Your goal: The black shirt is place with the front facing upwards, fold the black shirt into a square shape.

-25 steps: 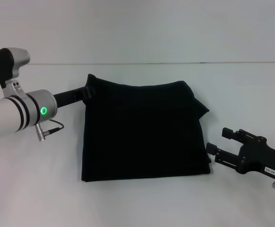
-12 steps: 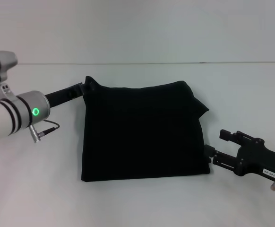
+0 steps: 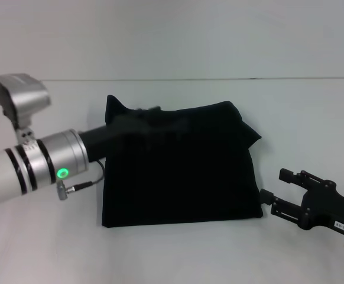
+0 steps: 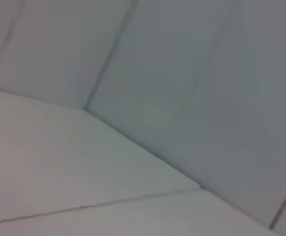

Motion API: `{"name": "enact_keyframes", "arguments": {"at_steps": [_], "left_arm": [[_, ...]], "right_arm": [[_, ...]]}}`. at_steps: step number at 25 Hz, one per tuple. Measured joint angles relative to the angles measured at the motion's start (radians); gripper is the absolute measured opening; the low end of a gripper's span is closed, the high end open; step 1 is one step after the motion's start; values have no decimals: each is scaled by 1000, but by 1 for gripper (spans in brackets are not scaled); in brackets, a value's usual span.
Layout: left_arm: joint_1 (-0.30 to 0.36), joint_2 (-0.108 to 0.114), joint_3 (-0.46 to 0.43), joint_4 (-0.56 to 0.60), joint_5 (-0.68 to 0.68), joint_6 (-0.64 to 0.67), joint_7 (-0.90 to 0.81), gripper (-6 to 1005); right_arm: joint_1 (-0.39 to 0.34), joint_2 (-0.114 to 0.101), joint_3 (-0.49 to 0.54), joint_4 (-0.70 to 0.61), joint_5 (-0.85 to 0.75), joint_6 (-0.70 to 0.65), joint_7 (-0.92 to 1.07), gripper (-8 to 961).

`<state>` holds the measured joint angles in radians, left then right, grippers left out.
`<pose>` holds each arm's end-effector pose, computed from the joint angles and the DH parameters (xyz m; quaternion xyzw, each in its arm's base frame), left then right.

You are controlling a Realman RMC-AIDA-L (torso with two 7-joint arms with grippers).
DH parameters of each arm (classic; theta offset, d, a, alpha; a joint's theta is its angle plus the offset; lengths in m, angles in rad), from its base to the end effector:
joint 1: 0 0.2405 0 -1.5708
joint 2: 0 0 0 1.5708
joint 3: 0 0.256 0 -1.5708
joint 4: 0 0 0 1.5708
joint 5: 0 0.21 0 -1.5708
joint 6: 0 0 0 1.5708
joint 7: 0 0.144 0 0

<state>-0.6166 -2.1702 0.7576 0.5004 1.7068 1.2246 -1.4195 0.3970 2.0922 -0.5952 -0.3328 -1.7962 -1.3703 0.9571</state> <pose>-0.2257 0.3705 -0.0483 -0.8670 -0.3142 -0.3309 0.2004 0.3218 0.2877 -0.0368 -0.8850 0.2543 0.2843 0.2671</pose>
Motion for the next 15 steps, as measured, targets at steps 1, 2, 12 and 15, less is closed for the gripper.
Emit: {"name": "enact_keyframes", "arguments": {"at_steps": [1, 2, 12, 15], "left_arm": [[-2, -1, 24, -2, 5, -18, 12, 771], [-5, -3, 57, -7, 11, -53, 22, 806], [-52, -3, 97, -111, 6, -222, 69, 878], [-64, -2, 100, -142, 9, -274, 64, 877]], "right_arm": [[-2, 0, 0, 0, 0, -2, 0, 794], [-5, 0, 0, 0, 0, -7, 0, 794], [-24, 0, 3, 0, 0, -26, 0, 793], [-25, 0, 8, 0, 1, -30, 0, 793]]}}
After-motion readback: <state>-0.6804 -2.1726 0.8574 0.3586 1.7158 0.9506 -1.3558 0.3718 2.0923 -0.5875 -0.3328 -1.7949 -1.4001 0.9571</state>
